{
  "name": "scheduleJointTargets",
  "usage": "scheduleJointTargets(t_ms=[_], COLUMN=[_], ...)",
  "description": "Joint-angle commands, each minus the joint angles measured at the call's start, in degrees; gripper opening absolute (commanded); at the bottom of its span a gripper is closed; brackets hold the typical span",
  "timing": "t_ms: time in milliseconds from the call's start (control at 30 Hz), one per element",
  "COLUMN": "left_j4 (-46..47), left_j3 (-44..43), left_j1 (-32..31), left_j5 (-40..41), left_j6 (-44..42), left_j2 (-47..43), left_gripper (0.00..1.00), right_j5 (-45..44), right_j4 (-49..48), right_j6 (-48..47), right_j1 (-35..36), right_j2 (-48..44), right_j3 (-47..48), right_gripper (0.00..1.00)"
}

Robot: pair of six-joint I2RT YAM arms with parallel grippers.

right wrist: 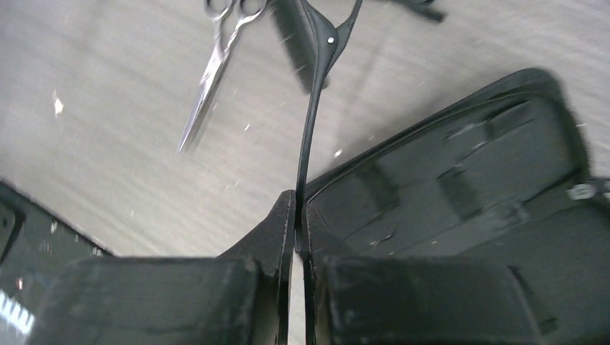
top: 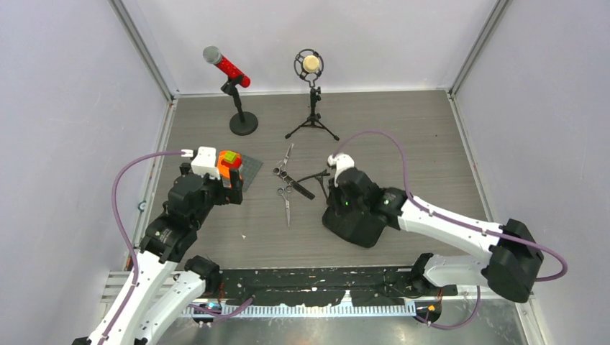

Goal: Sort the hair-cutting tools
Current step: Pick up the haircut tool at the center of the board.

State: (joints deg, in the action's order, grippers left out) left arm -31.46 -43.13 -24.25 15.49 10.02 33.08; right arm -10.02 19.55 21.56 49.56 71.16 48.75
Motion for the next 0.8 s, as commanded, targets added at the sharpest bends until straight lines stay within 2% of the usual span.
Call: scheduleJointTargets(t_ms=[0, 200, 400, 533, 700, 767], left_j4=[4.1, 6.0, 13.0, 17.9, 25.1, 30.0], left_j3=[0.0, -0.8, 1.8, 2.3, 2.4, 3.5], left_j1=[0.1, 0.1, 0.0, -2.5, -7.4, -8.8], left_j5=[-12.2, -21.9, -29.2, -30.5, -27.9, -27.0], left_j6=[2.6, 10.8, 22.1, 26.4, 30.8, 33.8], left_j2=[0.7, 3.7, 7.0, 10.7, 15.6, 17.5], left_gripper=[0.99, 0.99, 0.99, 0.99, 0.99, 0.95], right_j5=[2.5, 5.5, 3.5, 1.7, 1.7, 1.6], right_j4=[-6.5, -17.0, -25.5, -32.0, -38.3, -39.4], right_j6=[-0.5, -2.0, -0.3, 1.6, 3.0, 3.1], right_j1=[4.5, 5.5, 5.5, 5.6, 5.9, 6.2], right_j2=[-6.5, -12.0, -12.6, -12.0, -10.2, -9.5], right_j3=[-6.7, -15.8, -16.8, -17.2, -18.0, -18.0], right_gripper=[0.05, 0.05, 0.05, 0.05, 0.05, 0.05])
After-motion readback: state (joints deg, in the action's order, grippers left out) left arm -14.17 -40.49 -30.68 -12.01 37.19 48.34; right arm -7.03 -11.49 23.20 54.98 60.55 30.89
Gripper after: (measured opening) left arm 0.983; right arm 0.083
